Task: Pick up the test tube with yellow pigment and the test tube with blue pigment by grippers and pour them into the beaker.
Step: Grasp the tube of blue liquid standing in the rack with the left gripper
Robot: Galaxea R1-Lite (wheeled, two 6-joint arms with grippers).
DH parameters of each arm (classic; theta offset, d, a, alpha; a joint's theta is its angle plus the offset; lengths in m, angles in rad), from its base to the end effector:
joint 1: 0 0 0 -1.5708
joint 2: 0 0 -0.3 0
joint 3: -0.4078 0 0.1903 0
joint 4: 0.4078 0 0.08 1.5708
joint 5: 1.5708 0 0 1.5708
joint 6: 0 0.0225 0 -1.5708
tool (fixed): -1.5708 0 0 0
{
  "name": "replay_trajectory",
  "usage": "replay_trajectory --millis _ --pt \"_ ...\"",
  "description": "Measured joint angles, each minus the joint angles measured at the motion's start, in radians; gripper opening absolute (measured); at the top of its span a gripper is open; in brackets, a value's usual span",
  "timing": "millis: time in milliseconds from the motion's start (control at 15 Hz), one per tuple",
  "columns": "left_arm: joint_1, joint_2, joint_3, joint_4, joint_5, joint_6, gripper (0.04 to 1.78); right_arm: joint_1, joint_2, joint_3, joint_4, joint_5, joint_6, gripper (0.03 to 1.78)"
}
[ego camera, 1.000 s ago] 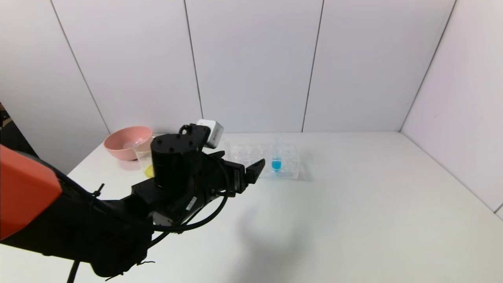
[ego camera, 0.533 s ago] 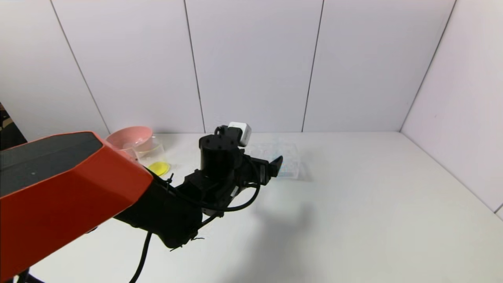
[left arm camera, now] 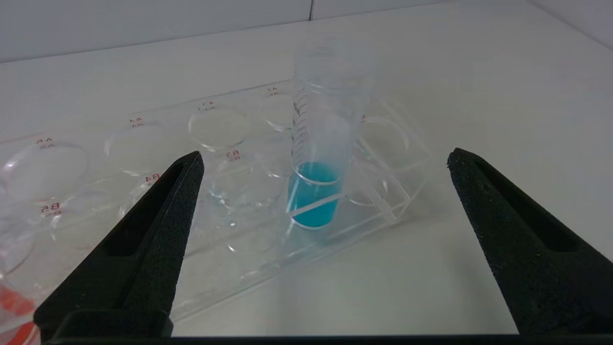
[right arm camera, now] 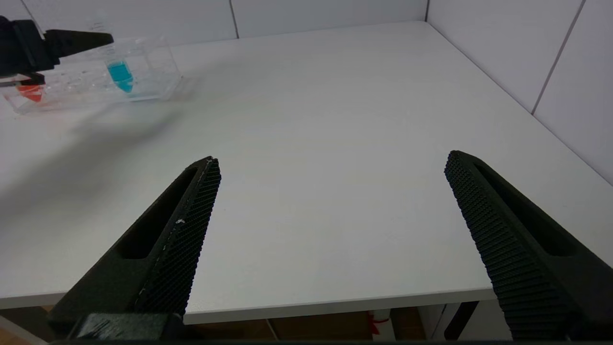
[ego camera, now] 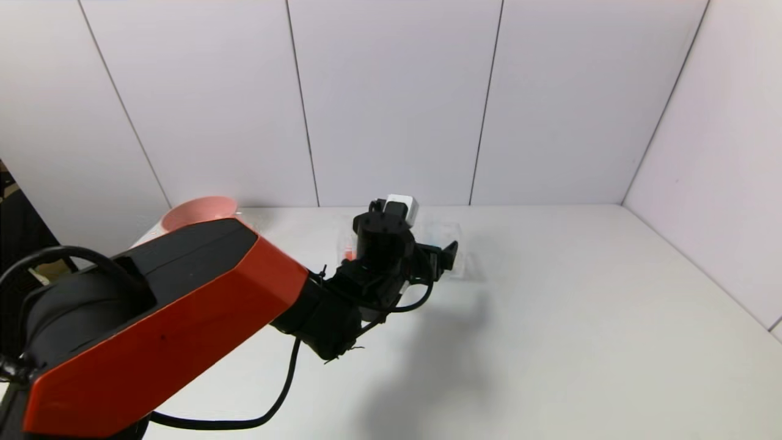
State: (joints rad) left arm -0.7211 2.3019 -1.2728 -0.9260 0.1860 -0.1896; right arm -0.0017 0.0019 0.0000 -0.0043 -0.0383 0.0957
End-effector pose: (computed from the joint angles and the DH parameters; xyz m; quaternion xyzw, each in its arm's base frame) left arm 0.3457 -0.2983 0.1020 -0.0687 0.0711 -0.2584 0.9610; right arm -0.0227 -0.0008 0.0760 0.0478 -0.0022 -0.0199 0.9987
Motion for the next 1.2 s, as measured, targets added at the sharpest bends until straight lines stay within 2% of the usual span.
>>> replay_trajectory --millis 333,800,1000,1200 --pt "0.005 0.087 -0.145 0.051 0.043 -0.003 1.78 0.0 0.0 0.0 0.0 0.0 0.0 1.71" --pt "0.013 0.132 -0.23 0.098 0.085 -0.002 1.73 0.0 0.0 0.0 0.0 0.0 0.0 1.71" --pt "0.014 0.136 -0.236 0.099 0.085 -0.001 1.45 0.0 0.0 0.0 0.0 0.0 0.0 1.71" --pt "0.014 0.137 -0.236 0.099 0.081 -0.002 0.97 0.0 0.0 0.0 0.0 0.0 0.0 1.71"
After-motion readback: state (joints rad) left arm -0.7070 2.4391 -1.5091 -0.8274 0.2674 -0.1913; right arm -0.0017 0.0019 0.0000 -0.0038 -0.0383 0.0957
